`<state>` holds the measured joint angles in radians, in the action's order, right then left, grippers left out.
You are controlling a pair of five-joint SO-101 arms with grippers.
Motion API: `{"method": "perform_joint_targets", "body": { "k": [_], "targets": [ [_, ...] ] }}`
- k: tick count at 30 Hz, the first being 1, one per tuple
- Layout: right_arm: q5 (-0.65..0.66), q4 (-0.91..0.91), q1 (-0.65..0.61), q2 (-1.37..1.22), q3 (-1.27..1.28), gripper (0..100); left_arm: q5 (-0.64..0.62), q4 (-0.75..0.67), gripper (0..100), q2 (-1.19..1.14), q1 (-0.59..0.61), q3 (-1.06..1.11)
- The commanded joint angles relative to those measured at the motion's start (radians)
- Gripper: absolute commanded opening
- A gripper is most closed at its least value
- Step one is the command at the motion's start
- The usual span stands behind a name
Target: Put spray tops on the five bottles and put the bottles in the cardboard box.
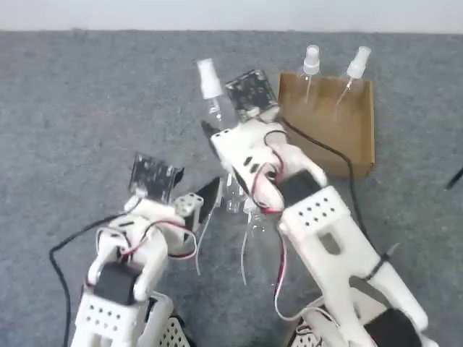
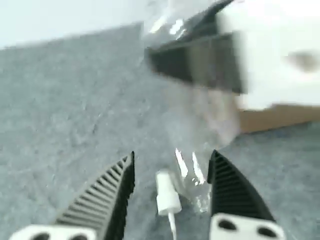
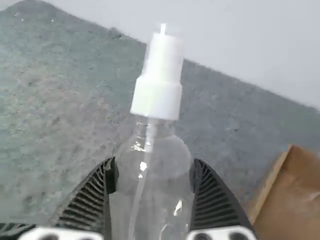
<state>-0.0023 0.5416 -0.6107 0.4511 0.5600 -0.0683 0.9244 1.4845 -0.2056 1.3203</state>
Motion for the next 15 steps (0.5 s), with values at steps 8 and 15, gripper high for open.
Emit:
{"method": "perform_joint_targets", "body": {
  "k": [8,15],
  "targets": [
    [-0.026,0.298,-0.062,0.183,-0.163,0.6,-0.002,-0.038,22,0.23,-0.021,0.064],
    [-0.026,0.387,-0.073,0.3,-0.161,0.6,-0.005,-0.038,25,0.23,-0.023,0.065]
  ]
}}
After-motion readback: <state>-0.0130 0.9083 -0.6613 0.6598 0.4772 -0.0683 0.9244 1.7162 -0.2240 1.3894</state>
